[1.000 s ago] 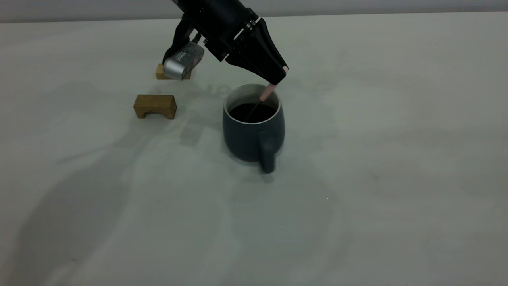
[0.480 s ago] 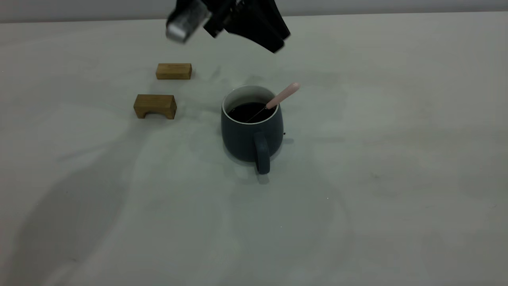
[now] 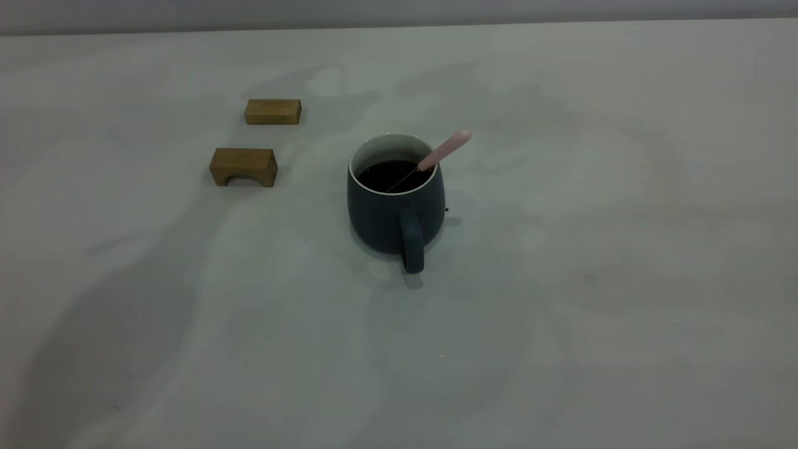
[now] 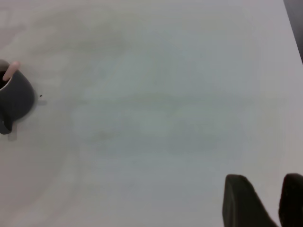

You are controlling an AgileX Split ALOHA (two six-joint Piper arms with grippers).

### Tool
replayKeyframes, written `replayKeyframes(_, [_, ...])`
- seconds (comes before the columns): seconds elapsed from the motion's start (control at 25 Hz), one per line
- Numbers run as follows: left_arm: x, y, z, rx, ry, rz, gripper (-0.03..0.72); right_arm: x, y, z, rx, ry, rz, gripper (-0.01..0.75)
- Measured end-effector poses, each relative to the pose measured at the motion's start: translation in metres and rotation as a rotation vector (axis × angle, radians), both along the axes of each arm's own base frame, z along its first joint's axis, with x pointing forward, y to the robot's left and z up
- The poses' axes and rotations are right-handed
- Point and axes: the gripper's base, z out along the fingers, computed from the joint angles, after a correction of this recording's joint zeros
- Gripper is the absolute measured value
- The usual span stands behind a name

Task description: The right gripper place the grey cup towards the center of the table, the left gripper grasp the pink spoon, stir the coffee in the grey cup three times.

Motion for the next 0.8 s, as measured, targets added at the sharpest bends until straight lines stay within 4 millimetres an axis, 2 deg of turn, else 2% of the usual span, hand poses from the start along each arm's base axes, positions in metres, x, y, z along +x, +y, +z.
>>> replayKeyframes(0.12, [0.0,0.015,0.039,0.214,-0.157,-0.291,0.262,0.0,0.0,0.0,0.0,0.0,0.0,0.238])
replayKeyframes(0.2, [-0.006,0.018,0.069,0.31,-0.247,-0.561,0.262,0.0,0.0,0.0,0.0,0.0,0.0,0.238])
replayKeyframes(0.24, [-0.01,0.019,0.085,0.329,-0.287,-0.633,0.262,0.0,0.0,0.0,0.0,0.0,0.0,0.238])
replayKeyframes(0.32, [-0.019,0.021,0.115,0.355,-0.354,-0.698,0.262,0.0,0.0,0.0,0.0,0.0,0.0,0.238])
replayKeyframes(0.4, [-0.03,0.027,0.144,0.386,-0.403,-0.691,0.262,0.0,0.0,0.0,0.0,0.0,0.0,0.238])
replayKeyframes(0.48, [-0.045,0.035,0.163,0.421,-0.406,-0.689,0.262,0.0,0.0,0.0,0.0,0.0,0.0,0.238])
replayKeyframes(0.6, [-0.08,0.048,0.176,0.435,-0.34,-0.705,0.262,0.0,0.0,0.0,0.0,0.0,0.0,0.238])
replayKeyframes(0.8, [-0.163,0.077,0.169,0.429,-0.172,-0.746,0.262,0.0,0.0,0.0,0.0,0.0,0.0,0.238])
